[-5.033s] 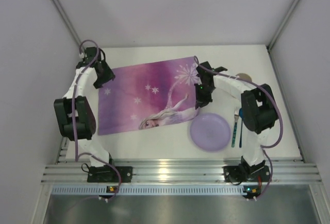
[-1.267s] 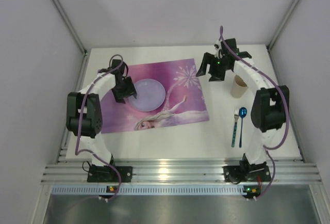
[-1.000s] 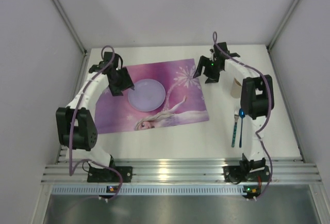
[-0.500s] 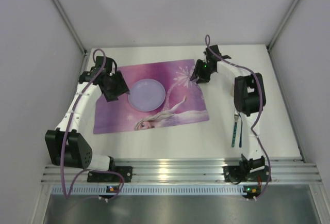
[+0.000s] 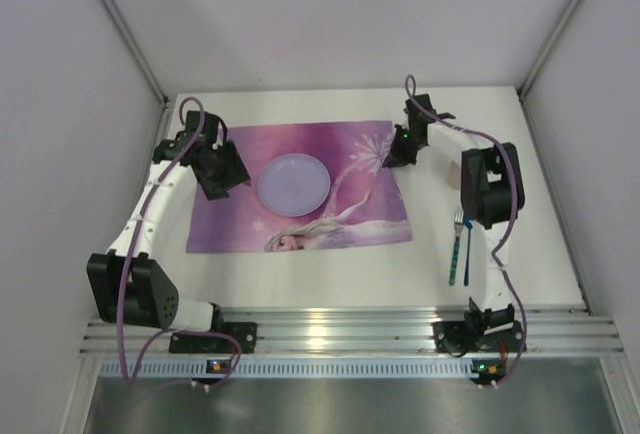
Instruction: Set the dinner table for one person
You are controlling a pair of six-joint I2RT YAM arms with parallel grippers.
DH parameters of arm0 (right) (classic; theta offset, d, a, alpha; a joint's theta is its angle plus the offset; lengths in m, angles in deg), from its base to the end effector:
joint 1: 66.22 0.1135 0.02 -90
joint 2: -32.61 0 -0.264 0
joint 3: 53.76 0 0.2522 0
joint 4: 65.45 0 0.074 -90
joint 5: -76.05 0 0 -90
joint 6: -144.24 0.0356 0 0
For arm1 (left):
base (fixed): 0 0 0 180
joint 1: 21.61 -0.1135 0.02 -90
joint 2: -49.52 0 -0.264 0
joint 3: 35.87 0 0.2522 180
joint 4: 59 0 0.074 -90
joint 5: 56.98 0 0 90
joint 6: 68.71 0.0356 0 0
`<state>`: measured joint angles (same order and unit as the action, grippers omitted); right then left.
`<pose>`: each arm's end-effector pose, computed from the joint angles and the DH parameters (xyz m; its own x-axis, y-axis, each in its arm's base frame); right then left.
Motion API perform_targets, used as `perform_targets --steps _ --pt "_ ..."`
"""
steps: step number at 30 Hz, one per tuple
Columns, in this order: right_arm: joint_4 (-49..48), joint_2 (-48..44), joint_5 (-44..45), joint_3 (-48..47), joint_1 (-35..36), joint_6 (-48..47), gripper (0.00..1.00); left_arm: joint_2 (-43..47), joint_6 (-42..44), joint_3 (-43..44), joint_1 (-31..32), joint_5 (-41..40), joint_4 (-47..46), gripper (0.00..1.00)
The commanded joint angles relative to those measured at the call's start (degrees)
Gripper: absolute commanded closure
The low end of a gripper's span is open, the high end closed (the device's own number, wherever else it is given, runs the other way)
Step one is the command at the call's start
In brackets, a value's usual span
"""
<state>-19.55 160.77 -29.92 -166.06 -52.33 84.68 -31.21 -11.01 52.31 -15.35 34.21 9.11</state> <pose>0.4606 0.1240 0.1568 -0.9183 0.2747 -0.2851 0.1253 0.8848 0.4487 0.2795 -0.0314 0.3112 -0.7961 -0.4501 -0.4045 -0.3623 0.8899 -0.2771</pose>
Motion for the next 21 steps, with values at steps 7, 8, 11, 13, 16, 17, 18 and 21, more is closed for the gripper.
perform_targets --steps 7,8,11,13,16,17,18,21 --pt "2.66 -9.59 8.76 8.37 -6.07 -4.59 1.00 2.94 -2.07 -1.64 0.07 0.83 -0.38 0.36" --pt "2.75 -9.77 8.59 8.28 -6.07 -4.86 1.00 2.86 -2.25 -1.73 0.15 1.00 -0.56 0.36" --pt "2.75 -9.86 8.15 7.32 -6.33 -5.38 1.00 2.60 -2.51 -1.64 0.50 1.44 -0.73 0.36" --pt "2.93 -9.07 6.48 4.86 -6.33 -6.00 1.00 2.51 -2.60 -1.38 0.77 1.62 -0.65 0.36" --pt "4.68 -6.26 4.89 -0.76 -6.24 -6.09 1.00 2.33 -2.51 -1.11 1.21 1.71 -0.65 0.36" --pt "5.12 -4.95 4.63 -2.25 -6.24 -6.26 1.00 2.24 -2.42 -1.11 1.30 1.80 -0.56 0.36" --pt "6.60 -4.24 4.63 -5.49 -6.16 -6.35 1.00 2.24 -2.34 -0.85 1.38 1.71 -0.30 0.36" --pt "9.07 -2.21 4.98 -9.81 -6.16 -6.79 1.00 2.15 -1.72 -0.06 1.47 1.45 0.32 0.36"
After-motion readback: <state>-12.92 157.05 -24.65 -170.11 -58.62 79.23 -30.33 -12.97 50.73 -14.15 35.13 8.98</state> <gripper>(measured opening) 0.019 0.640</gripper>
